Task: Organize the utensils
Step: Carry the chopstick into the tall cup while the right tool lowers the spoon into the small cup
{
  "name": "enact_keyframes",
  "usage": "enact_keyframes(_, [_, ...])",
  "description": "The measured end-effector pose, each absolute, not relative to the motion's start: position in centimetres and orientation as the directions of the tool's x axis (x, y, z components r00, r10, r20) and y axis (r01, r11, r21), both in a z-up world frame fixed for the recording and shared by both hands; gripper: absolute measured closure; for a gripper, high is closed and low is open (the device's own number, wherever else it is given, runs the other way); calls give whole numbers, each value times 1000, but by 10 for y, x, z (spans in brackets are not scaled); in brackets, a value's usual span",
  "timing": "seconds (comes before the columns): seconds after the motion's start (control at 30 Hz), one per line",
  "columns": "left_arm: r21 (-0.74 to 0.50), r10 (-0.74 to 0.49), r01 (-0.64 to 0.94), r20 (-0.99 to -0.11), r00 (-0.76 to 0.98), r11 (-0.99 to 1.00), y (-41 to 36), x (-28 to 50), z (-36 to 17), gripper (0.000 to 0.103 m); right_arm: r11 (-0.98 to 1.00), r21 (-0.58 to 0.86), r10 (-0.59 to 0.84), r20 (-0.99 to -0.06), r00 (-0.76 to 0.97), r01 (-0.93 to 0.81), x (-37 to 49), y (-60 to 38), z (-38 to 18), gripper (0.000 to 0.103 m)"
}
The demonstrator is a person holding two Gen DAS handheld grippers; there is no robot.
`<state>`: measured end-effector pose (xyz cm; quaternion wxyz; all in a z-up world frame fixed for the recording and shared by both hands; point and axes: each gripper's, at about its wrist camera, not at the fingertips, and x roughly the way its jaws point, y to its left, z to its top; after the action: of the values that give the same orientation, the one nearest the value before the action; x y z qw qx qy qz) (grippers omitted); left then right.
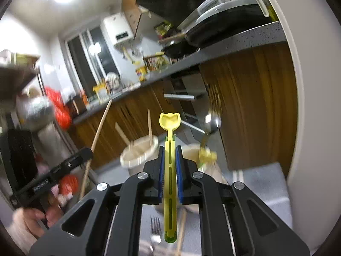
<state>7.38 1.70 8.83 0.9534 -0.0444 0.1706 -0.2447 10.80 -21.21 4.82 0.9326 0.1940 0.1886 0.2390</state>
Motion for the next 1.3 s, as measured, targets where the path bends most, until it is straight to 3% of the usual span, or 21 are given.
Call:
enact_keyframes(0.13, [-227,-475,426,-257,841,876,16,110,95,96,798,478,512,-217,831,-367,134,-207,53,93])
enact_keyframes(0.43, [-208,-384,346,-190,903,915,3,156,99,96,816,447,489,-197,850,-366,169,-182,41,93])
enact_keyframes(0.6, [-153,-329,303,-201,923,941,-6,171,88,96,845,397,461,-198,865,-359,176,-171,32,93])
enact_keyframes(0.87, [-118,-339,320,-216,916,940,1,153,72,96,892,274,422,-222,879,-359,162,-162,16,93])
enact_keyframes(1.3, [-75,-345,337,-262,901,938,2,119,52,96,894,303,399,-198,895,-331,161,-170,17,93])
